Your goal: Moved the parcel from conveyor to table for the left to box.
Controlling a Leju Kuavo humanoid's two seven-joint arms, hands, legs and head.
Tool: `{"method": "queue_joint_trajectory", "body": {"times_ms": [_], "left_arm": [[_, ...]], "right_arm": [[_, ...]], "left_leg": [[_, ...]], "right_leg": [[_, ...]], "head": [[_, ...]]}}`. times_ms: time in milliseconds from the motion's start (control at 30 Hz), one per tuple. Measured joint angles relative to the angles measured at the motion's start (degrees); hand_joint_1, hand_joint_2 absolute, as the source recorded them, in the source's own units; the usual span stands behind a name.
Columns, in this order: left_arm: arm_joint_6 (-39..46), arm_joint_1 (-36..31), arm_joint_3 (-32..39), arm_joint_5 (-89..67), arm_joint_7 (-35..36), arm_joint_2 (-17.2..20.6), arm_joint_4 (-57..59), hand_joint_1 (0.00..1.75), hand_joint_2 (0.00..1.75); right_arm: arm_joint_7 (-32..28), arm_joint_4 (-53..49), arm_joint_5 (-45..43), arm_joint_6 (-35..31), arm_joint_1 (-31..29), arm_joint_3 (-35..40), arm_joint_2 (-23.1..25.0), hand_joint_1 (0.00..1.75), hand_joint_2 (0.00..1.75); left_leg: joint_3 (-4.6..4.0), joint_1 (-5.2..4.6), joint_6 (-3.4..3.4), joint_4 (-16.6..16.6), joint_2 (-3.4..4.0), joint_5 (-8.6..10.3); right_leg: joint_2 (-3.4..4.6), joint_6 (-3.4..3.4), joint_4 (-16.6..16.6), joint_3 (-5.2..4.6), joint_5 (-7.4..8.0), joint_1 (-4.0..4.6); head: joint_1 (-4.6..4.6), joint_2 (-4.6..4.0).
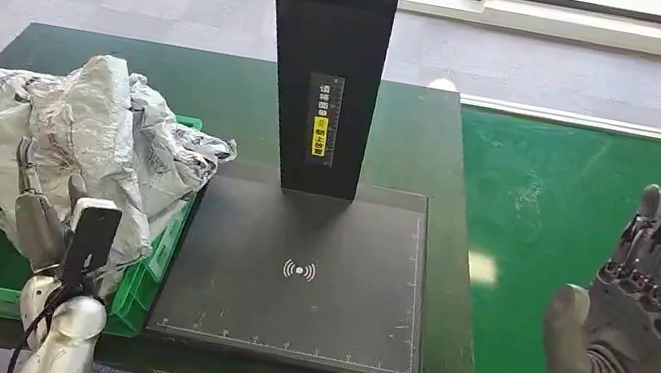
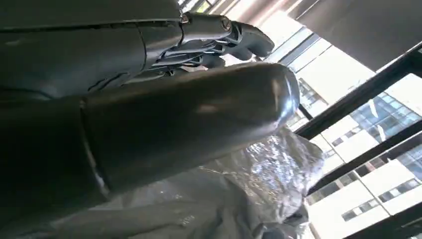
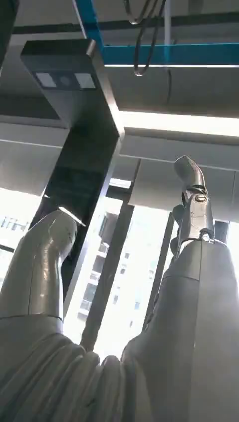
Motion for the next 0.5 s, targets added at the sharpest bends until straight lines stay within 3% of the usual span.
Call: {"method": "queue_joint_trajectory", "body": {"times_ms": [167, 267, 500], "left_arm": [[-3.09, 1.55, -4.04, 12.41, -11.09, -1.09, -5.96, 0.00, 0.00], [-10.41, 2.40, -6.12, 24.40, -16.94, -1.29, -9.75, 0.00, 0.00], [-16.02, 3.08, -10.55, 30.51, -18.18, -1.20, -15.95, 0.00, 0.00]], "right_arm": [[0.00, -0.02, 1.11, -2.51, 0.13, 0.00, -0.11, 0.00, 1.75], [-0.04, -0.04, 0.92, -3.24, 0.57, 0.00, -0.17, 0.00, 1.75], [-0.04, -0.13, 0.70, -3.50, 1.05, 0.02, -0.31, 0.00, 1.75]], "left_leg": [[-0.15, 0.00, 0.00, 0.03, 0.03, -0.02], [-0.18, 0.00, 0.01, 0.03, 0.03, -0.07], [-0.22, 0.00, -0.03, 0.03, 0.09, -0.11]], "right_leg": [[0.08, 0.01, -0.01, -0.16, 0.01, -0.02], [0.10, 0.01, -0.01, -0.21, 0.00, -0.01], [0.15, 0.01, -0.01, -0.25, 0.00, 0.00]], "head": [[0.00, 0.00], [0.00, 0.00], [0.00, 0.00]]}}
